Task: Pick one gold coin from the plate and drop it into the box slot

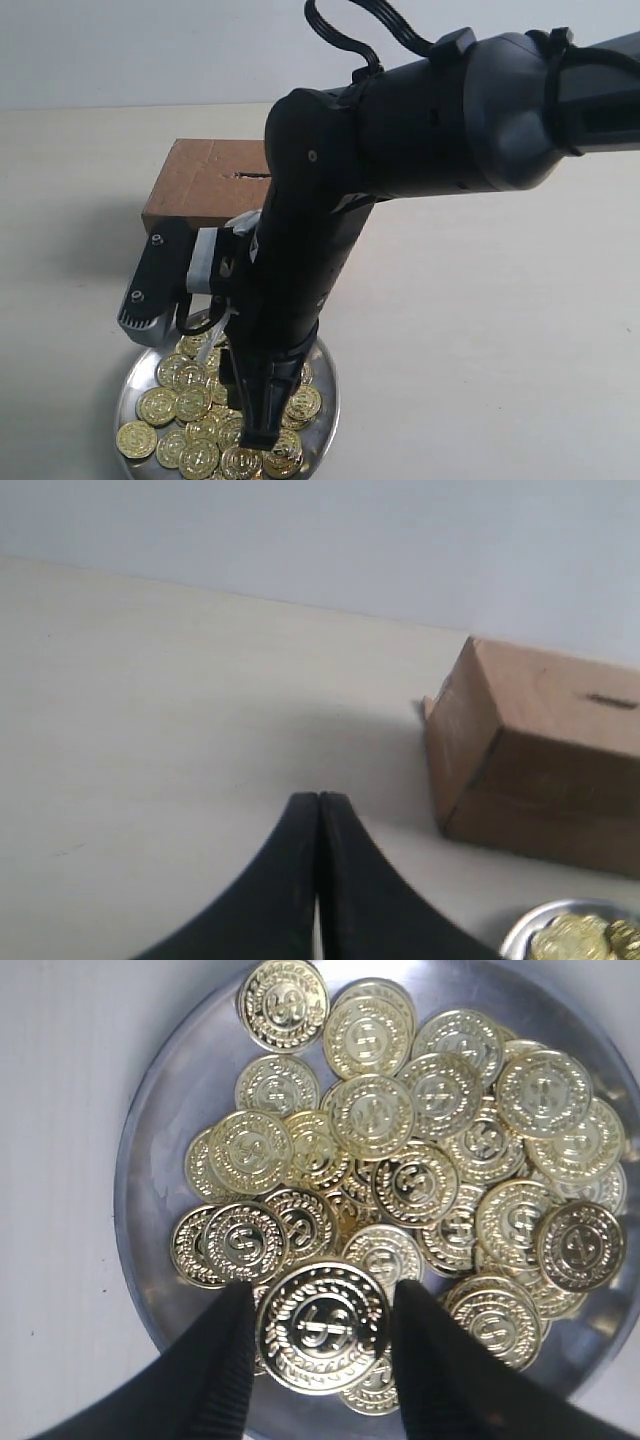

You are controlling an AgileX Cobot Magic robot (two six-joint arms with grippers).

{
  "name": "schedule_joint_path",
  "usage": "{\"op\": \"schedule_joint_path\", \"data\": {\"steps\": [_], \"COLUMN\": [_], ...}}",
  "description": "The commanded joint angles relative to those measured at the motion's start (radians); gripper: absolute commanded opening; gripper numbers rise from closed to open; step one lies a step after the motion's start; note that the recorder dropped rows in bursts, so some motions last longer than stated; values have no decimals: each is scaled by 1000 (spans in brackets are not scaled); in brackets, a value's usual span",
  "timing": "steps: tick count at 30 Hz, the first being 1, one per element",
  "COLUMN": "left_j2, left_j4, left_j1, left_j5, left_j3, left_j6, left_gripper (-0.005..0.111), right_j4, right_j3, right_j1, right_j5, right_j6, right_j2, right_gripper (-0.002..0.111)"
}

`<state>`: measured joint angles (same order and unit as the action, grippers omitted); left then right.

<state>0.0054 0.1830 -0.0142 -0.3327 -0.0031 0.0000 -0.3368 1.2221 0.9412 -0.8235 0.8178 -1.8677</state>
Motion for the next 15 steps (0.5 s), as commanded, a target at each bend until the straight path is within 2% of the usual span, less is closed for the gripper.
{"op": "schedule_joint_path", "data": {"steps": [1, 4, 10, 15], "left_j2": [-5, -5, -5, -4], "left_j4": [328, 506, 649, 720], "left_j1": [-5, -5, -5, -5], "left_j5": [158, 224, 251, 64], "left_j3": [3, 3, 3, -24], "left_j6": [-60, -120, -151, -107], "left_gripper": [0, 0, 0, 1], "right_j4": [-4, -4, -4, -4], "right_j3": [3, 3, 3, 3], "right_j1": [2, 2, 2, 2], "right_j5": [-24, -45, -46, -46], "right_j6": [-1, -1, -1, -1], "right_j2": [9, 9, 9, 9], "right_gripper": [35, 35, 35, 35]}}
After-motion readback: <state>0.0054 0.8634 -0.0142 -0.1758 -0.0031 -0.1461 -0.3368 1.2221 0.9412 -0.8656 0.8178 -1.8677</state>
